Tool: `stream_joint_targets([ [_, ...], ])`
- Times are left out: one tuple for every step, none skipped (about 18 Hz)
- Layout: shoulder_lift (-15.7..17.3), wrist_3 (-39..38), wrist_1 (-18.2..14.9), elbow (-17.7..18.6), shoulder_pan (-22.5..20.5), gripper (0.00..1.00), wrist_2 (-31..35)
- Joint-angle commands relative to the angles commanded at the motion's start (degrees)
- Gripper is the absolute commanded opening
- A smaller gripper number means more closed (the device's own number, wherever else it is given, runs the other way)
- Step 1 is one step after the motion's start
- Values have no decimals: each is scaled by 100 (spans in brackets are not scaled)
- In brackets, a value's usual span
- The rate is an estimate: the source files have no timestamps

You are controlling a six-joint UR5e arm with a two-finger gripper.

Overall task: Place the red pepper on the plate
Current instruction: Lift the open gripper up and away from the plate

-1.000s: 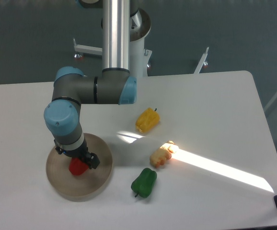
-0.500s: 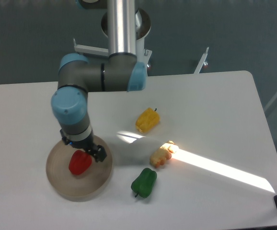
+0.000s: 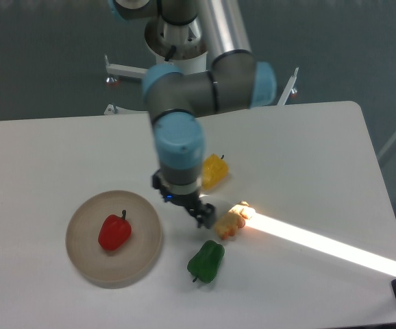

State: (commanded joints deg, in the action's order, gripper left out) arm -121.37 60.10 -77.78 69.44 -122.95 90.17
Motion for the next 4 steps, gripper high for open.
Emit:
stream_joint_targets([
  [0,89,0,-1,-36,100,52],
  [0,150,0,-9,-71,100,114],
  [0,203,0,-9,-89,100,141],
  [0,230,26,-1,-98,100,141],
])
